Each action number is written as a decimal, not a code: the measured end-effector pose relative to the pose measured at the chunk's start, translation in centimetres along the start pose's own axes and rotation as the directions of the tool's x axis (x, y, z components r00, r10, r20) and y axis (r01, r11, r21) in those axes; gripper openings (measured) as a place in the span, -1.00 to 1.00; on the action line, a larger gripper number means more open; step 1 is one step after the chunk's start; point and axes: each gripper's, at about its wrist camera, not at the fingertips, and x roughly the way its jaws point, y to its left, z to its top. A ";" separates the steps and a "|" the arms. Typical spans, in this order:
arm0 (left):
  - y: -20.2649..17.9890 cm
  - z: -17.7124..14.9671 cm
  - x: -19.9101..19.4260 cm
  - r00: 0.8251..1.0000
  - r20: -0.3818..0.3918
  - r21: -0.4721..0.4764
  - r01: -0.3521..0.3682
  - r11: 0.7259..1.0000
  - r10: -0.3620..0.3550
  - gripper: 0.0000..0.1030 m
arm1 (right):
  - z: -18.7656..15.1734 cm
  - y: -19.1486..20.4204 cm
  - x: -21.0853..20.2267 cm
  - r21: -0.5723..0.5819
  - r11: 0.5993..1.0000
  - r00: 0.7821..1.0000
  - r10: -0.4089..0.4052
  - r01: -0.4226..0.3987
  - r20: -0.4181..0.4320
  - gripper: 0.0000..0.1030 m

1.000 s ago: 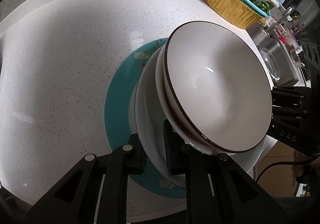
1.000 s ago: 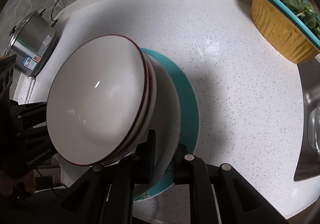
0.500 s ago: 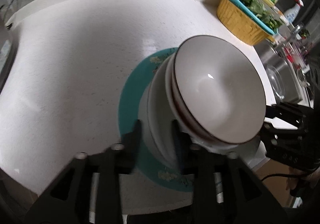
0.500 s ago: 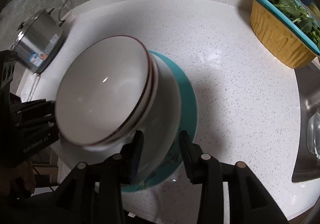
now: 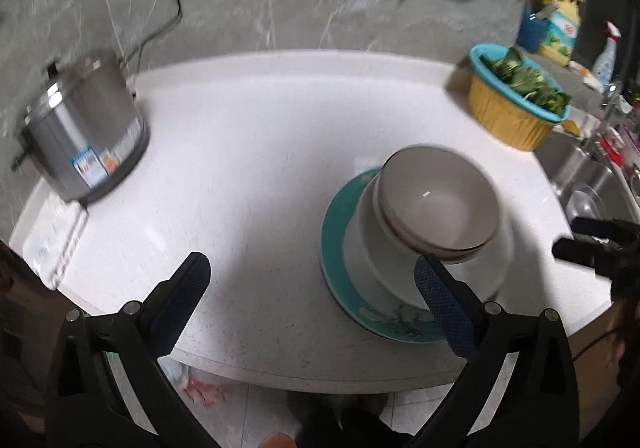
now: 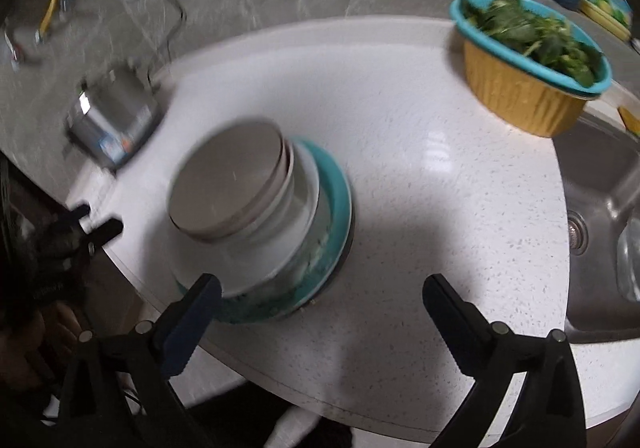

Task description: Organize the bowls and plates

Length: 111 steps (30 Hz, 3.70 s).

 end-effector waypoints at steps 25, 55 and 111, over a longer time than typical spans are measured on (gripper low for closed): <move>-1.3 -4.5 -19.8 0.999 0.040 -0.201 -0.010 0.980 0.018 0.99 | -4.0 10.3 -20.5 -0.061 0.992 0.852 0.125 -0.109 0.508 1.00; -6.7 -5.4 -21.7 0.990 -0.038 -0.255 -0.144 0.956 0.139 1.00 | -4.9 7.4 -17.0 -0.058 0.958 0.939 -0.263 0.282 0.222 1.00; -4.9 -4.9 -20.9 0.990 -0.035 -0.216 -0.144 0.966 0.140 1.00 | -4.0 7.0 -14.9 -0.051 0.953 0.946 -0.290 0.300 0.144 1.00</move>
